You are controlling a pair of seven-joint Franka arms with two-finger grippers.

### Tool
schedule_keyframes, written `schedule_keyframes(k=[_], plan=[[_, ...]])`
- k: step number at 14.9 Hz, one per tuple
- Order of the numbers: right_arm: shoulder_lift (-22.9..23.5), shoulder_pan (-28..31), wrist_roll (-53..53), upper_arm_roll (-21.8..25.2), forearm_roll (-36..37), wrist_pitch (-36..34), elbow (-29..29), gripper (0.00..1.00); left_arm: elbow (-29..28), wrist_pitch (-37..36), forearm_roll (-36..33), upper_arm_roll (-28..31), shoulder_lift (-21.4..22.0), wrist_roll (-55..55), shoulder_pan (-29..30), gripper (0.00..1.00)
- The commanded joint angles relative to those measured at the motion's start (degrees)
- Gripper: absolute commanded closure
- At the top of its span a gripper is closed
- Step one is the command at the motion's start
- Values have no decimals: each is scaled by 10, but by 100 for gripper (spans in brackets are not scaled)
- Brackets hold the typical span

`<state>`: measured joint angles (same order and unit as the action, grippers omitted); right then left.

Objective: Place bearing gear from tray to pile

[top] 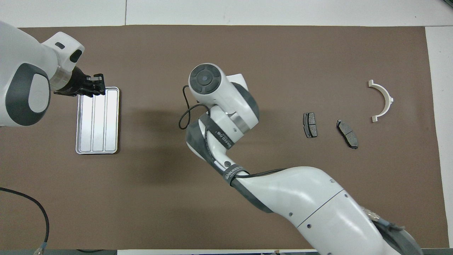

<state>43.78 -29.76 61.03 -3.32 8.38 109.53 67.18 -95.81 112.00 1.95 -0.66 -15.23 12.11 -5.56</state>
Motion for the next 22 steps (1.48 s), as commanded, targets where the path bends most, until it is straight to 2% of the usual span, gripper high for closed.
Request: schedule_keyframes(k=[1, 5, 7, 9, 11, 15, 20, 21, 22], plan=[[-60, 99, -187, -16, 0, -65, 9, 100, -7, 1, -26, 5, 2, 60, -37, 100], [-84, 209, -437, -15, -11, -78, 19, 100, -50, 31, -34, 5, 16, 242, -171, 100], [-89, 249, -499, -15, -12, -42, 55, 100, -50, 44, -34, 4, 7, 313, -226, 100], [-103, 281, -530, -16, -13, 19, 121, 100, -58, 66, -34, 4, -7, 367, -269, 100], [-106, 298, -541, -15, -13, 84, 179, 100, -58, 93, -34, 5, -31, 396, -291, 100], [-104, 315, -540, -16, -14, 173, 247, 100, -58, 155, -41, 5, -85, 400, -299, 100], [-105, 314, -536, -15, -14, 189, 259, 100, -104, 220, -61, 6, -90, 402, -304, 100], [-105, 313, -534, -16, -14, 189, 259, 84, -107, 225, -61, 6, -90, 404, -307, 100], [-105, 311, -526, -15, -19, 188, 259, 21, -108, 225, -61, 6, -90, 404, -311, 100]])
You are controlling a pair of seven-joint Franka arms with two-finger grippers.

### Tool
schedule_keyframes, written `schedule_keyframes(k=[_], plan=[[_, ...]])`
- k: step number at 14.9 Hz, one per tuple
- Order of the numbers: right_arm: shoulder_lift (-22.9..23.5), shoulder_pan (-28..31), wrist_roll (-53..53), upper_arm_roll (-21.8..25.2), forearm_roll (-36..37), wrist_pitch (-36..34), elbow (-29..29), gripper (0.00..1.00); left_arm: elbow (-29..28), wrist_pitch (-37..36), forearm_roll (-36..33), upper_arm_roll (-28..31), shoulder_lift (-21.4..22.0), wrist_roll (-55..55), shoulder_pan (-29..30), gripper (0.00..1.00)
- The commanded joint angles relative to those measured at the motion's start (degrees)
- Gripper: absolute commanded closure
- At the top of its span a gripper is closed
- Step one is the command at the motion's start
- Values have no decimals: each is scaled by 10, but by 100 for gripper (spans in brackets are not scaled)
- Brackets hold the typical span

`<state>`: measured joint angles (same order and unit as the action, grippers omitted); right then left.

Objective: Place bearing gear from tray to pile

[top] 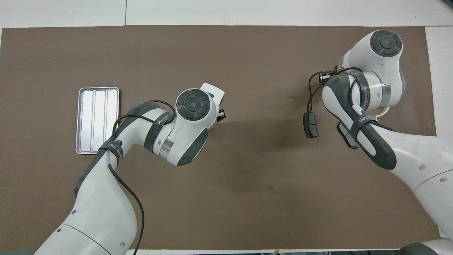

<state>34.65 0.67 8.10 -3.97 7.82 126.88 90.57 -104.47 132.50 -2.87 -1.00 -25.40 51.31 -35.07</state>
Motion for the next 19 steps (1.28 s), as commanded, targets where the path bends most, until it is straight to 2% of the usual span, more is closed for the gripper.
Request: schedule_keyframes(k=[1, 3, 4, 5, 8, 10, 14, 16, 19], plan=[[-15, 5, 7, -9, -13, 13, 23, 0, -22, 20, -13, 9, 11, 13, -15, 100], [-28, -1, 8, -10, -12, -5, 20, 0, -22, 17, -13, 9, 11, 12, -16, 100], [-38, -7, 8, -9, -12, -29, 14, 0, -21, 11, -15, 9, 11, 10, -15, 71], [-54, -10, 6, -10, -10, -51, 11, 0, -16, 5, -23, 11, 12, 4, -11, 2], [-101, -40, 9, -10, -12, -110, 3, 0, 22, -96, -17, 6, 29, -31, 13, 0], [-119, -63, 33, -10, -14, -138, -5, 0, 36, -130, 2, 6, 60, -41, 18, 0], [-122, -153, 254, -10, -23, -171, -29, 0, 44, -178, 25, 14, 144, -74, 61, 0], [-119, -205, 380, -13, -50, -162, -29, 0, 59, -208, 17, 21, 183, -120, 112, 0], [-97, -261, 488, -13, -48, -133, -31, 0, 65, -234, -15, 21, 249, -303, 224, 0]])
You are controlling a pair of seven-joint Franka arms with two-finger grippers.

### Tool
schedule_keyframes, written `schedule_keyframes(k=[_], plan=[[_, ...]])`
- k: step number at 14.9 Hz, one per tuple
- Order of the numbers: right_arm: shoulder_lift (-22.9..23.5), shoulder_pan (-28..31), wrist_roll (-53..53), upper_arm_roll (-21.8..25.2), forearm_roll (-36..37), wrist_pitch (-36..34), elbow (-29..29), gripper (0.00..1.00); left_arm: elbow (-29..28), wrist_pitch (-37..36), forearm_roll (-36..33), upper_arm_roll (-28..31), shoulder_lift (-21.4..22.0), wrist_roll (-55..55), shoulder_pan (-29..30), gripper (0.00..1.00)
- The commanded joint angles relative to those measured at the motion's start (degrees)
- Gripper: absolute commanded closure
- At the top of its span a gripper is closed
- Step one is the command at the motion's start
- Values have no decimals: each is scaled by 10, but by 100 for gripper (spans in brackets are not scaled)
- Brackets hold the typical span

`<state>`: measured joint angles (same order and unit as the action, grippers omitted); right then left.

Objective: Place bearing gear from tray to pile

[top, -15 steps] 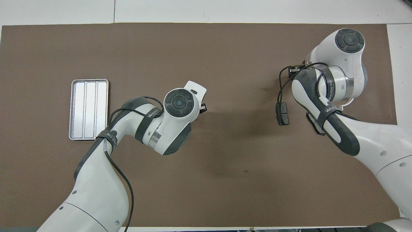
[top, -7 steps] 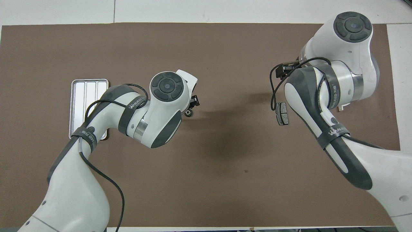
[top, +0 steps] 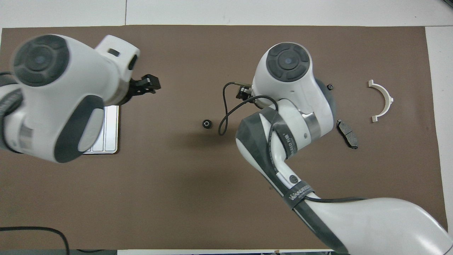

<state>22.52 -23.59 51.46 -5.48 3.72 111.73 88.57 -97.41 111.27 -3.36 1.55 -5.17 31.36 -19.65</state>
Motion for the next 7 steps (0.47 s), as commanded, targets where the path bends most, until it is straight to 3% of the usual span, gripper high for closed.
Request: schedule_keyframes(k=[1, 4, 7], plan=[[44, -38, 82, 2, -1, 16, -20, 0, -4, -32, -9, -5, 65, -157, 106, 0], [119, -83, 149, 5, 21, 21, -84, 0, 0, -47, -8, -2, 89, -231, 160, 0], [166, -101, 196, 6, 27, 37, -118, 0, 11, -119, 16, -1, 90, -255, 171, 0]])
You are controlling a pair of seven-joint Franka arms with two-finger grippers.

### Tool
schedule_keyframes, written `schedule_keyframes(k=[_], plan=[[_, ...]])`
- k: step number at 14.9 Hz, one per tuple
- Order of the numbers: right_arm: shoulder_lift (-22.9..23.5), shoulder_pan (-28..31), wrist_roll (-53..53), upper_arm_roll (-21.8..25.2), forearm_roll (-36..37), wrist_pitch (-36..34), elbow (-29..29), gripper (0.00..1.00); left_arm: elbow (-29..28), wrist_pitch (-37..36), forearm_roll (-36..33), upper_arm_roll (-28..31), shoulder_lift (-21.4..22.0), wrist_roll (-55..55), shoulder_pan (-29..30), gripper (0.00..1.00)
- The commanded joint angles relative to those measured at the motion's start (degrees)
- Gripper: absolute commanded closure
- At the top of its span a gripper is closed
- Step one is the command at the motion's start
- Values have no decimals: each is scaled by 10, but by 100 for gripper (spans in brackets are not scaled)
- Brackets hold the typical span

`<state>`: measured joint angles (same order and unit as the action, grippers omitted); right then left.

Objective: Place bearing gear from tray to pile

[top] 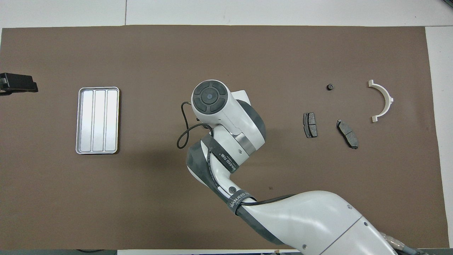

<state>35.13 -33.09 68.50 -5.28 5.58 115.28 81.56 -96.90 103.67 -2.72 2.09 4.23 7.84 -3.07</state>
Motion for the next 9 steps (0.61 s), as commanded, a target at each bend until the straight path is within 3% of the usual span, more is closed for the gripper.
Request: schedule_keyframes(k=[1, 5, 9], plan=[[46, -8, 36, 3, 8, 13, -49, 0, 4, -60, 11, -6, -4, -48, 6, 0], [83, -28, 66, 6, 23, 36, -61, 0, 9, -61, 12, -6, -17, -53, 3, 0], [92, -32, 76, 4, 29, 40, -60, 0, 14, -78, 11, -7, -19, -54, 3, 0]])
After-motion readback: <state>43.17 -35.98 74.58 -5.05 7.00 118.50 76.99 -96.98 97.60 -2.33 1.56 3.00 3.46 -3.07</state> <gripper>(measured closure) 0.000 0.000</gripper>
